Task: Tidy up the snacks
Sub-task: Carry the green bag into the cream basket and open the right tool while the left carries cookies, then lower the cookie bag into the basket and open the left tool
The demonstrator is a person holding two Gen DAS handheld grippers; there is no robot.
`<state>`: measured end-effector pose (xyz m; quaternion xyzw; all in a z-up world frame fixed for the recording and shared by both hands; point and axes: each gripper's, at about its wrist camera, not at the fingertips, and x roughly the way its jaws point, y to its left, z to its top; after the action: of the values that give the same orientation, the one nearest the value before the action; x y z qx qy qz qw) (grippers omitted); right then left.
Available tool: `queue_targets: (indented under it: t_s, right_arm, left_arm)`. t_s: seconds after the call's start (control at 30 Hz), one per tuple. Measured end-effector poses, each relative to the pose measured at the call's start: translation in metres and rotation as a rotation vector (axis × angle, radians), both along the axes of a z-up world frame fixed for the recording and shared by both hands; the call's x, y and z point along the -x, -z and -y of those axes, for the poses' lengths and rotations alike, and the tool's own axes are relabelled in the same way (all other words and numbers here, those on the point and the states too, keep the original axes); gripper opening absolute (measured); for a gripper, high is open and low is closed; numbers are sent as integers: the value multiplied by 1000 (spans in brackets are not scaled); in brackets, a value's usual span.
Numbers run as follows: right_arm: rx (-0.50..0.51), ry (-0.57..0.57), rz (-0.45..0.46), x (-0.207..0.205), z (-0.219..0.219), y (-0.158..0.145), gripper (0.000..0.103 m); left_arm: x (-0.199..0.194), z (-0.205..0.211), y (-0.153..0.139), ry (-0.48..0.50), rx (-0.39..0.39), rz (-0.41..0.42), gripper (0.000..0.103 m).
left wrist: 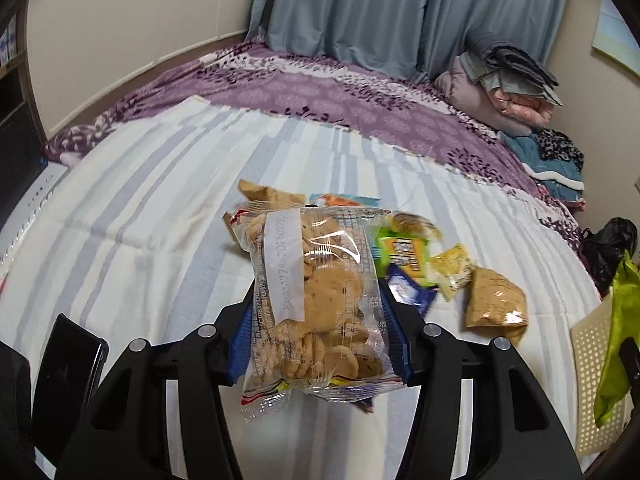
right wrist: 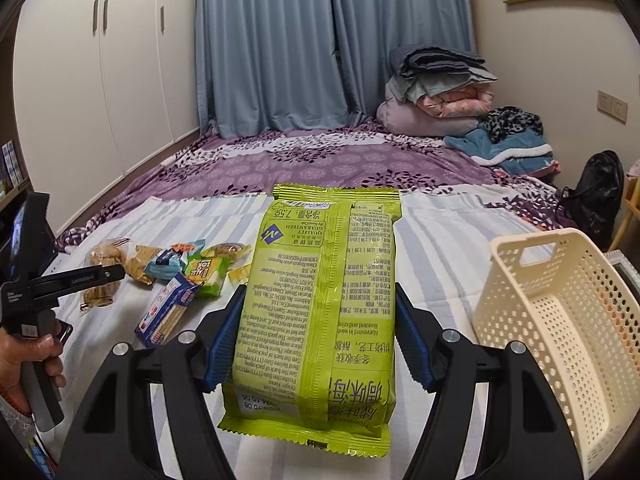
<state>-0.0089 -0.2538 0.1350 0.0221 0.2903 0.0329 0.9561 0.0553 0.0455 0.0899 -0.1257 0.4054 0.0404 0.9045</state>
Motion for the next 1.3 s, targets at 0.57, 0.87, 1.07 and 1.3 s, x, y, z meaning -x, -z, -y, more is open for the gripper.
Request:
queue_targets:
  t_s: [0.57, 0.87, 1.07, 1.3]
  right_arm:
    - [-82, 275, 98, 57, 136, -17, 69]
    - [-84, 390, 68, 88, 206, -7, 70]
    - [-123, 446, 46, 103, 240, 7, 83]
    - [-108, 451, 53, 116, 252, 12, 83]
  left_arm:
    - [32, 137, -70, 290, -40, 123, 56]
    - [44, 217, -85, 451, -55, 146, 56]
    - [53, 265, -87, 552, -72, 147, 56]
    - [64, 311, -93, 635, -85, 156, 56]
